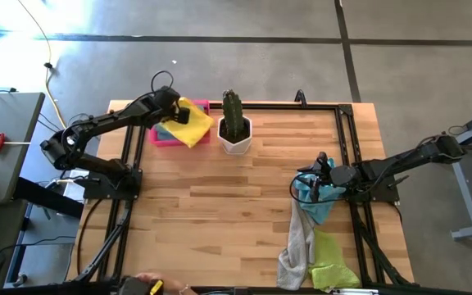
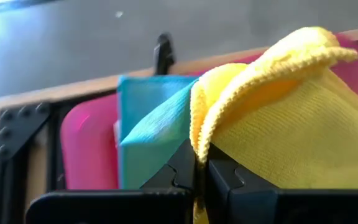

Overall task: Fold microfiber towels
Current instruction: Put the folded yellow microfiber towel on the pink bin

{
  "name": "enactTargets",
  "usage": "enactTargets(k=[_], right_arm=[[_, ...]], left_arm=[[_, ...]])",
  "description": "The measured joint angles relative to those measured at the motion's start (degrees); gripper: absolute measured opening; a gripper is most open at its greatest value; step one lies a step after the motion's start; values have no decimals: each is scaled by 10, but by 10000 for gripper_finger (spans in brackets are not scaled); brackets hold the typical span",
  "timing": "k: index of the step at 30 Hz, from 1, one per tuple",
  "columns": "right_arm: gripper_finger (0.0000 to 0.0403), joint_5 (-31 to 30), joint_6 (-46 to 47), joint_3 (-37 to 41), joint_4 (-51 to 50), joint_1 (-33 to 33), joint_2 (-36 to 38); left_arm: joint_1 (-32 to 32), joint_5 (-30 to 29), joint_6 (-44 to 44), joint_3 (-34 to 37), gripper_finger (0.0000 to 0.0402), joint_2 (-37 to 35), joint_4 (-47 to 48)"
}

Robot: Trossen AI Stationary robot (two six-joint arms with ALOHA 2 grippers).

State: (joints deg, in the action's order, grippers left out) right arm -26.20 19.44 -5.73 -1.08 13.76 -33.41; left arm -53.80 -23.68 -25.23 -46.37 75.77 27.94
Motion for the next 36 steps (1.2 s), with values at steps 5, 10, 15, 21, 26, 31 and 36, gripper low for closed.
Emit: enactTargets(k=[5, 10, 15, 21, 26, 31, 36], right_arm=[[139, 0, 0, 0, 0, 0, 0], [139, 0, 0, 0, 0, 0, 0], [139, 0, 0, 0, 0, 0, 0], [139, 0, 0, 0, 0, 0, 0], [139, 0, 0, 0, 0, 0, 0], [139, 0, 0, 0, 0, 0, 0], [139, 0, 0, 0, 0, 0, 0]], left_arm=[[0, -29, -40, 0, 5, 0, 30], [10, -56, -108, 0, 5, 0, 31], [20, -100, -219, 0, 5, 0, -4], [25, -75, -229, 0, 5, 0, -80], [42, -105, -232, 0, 5, 0, -84], [49, -130, -292, 0, 5, 0, 18], [68, -109, -374, 0, 5, 0, 100]])
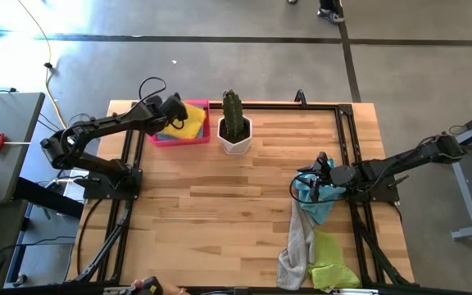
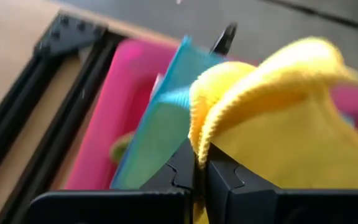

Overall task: Fold microfiber towels
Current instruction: Put the folded yellow microfiber towel on the pink bin

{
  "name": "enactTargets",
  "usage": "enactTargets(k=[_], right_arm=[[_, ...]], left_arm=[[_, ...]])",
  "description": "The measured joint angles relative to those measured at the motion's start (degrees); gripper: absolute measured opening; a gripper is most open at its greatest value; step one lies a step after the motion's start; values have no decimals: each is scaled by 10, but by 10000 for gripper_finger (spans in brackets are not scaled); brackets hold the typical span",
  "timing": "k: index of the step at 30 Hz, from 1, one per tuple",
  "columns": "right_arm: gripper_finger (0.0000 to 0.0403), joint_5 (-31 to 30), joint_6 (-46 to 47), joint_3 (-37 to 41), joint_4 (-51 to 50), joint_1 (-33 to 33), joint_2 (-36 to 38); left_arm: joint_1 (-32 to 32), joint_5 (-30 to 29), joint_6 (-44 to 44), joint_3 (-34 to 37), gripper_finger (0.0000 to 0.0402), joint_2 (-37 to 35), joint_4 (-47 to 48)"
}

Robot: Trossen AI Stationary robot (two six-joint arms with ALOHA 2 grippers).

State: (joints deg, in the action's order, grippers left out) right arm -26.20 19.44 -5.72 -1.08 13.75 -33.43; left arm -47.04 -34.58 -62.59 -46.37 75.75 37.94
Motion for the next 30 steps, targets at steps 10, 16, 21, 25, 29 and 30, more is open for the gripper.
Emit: enactTargets(k=[10, 16, 21, 25, 29, 30], right_arm=[[139, 0, 0, 0, 0, 0, 0], [139, 0, 0, 0, 0, 0, 0], [139, 0, 0, 0, 0, 0, 0], [139, 0, 0, 0, 0, 0, 0], [139, 0, 0, 0, 0, 0, 0], [139, 0, 0, 0, 0, 0, 0]], left_arm=[[30, 2, -87, 0, 5, 0, 115], [29, -14, -77, 0, 5, 0, 109], [29, -16, -84, 0, 18, 0, 100], [29, -26, -65, 0, 57, 0, 83], [29, -38, -34, 0, 108, 0, 50], [29, -39, -21, 0, 120, 0, 37]])
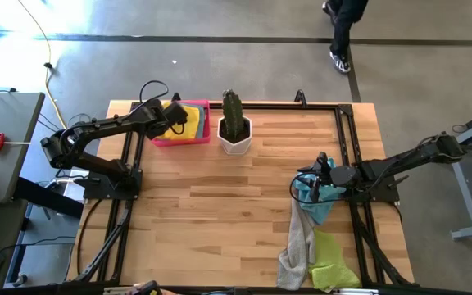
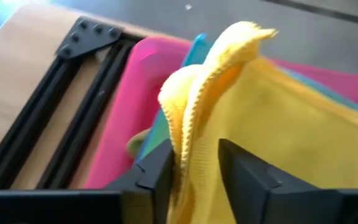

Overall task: Fold microfiber towels
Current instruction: Put the folded yellow microfiber towel on the pink bin, then fold the gray microfiber towel

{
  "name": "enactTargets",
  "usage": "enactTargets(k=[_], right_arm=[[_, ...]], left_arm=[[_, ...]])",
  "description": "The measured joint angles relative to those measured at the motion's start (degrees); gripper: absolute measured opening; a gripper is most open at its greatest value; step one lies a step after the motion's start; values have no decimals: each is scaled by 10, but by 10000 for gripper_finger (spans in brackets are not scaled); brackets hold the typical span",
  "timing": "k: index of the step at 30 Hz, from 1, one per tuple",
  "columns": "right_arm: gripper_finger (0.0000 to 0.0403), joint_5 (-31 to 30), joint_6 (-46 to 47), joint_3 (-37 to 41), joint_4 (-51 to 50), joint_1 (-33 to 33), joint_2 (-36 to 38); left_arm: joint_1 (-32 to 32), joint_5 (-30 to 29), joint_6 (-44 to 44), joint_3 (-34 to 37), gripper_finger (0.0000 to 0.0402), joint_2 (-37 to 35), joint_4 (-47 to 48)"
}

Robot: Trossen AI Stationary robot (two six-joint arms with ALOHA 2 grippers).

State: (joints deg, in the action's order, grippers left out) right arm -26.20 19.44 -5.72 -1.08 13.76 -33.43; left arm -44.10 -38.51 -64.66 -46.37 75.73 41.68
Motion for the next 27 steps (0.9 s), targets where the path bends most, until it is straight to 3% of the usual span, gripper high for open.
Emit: enactTargets(k=[5, 10, 17, 21, 27], right_arm=[[139, 0, 0, 0, 0, 0, 0], [139, 0, 0, 0, 0, 0, 0], [139, 0, 0, 0, 0, 0, 0], [139, 0, 0, 0, 0, 0, 0], [139, 0, 0, 0, 0, 0, 0]], left_arm=[[7, -3, 84, 0, 161, -18, -83], [40, -26, 180, 0, 175, -50, -159], [112, -64, 192, 0, 188, -81, -140], [168, 19, 194, 2, 193, -79, -134], [301, 156, 199, 29, 193, -35, -222]])
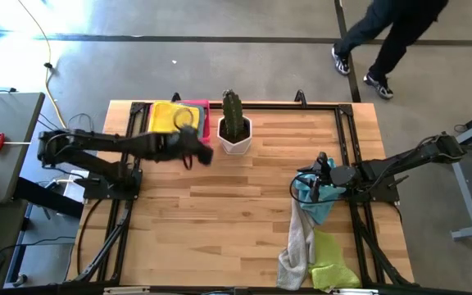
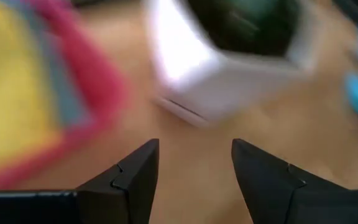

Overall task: Fold microfiber towels
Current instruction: Fold the gray microfiber towel

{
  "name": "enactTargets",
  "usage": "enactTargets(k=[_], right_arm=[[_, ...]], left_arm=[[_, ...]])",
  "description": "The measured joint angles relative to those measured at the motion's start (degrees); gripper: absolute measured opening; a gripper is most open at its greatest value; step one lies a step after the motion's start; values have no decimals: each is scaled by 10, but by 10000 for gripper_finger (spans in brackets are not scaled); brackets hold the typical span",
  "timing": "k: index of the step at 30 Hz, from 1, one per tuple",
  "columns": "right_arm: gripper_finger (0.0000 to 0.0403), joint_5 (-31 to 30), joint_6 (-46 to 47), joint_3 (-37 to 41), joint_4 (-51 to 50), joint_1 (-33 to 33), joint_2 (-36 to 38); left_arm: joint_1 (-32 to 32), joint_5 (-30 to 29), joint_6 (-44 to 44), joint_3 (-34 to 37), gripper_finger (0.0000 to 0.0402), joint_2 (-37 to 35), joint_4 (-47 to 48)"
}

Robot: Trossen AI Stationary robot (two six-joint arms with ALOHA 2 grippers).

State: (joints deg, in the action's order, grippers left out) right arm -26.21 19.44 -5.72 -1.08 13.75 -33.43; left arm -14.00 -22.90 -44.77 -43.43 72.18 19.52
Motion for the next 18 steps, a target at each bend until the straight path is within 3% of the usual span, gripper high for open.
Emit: enactTargets(k=[4, 10, 18], right_arm=[[139, 0, 0, 0, 0, 0, 0], [139, 0, 0, 0, 0, 0, 0], [139, 0, 0, 0, 0, 0, 0]], left_arm=[[99, 26, 0, 1, 192, 40, -33], [219, 11, 4, 1, 191, 86, -116], [307, 1, 131, 1, 191, 125, -329]])
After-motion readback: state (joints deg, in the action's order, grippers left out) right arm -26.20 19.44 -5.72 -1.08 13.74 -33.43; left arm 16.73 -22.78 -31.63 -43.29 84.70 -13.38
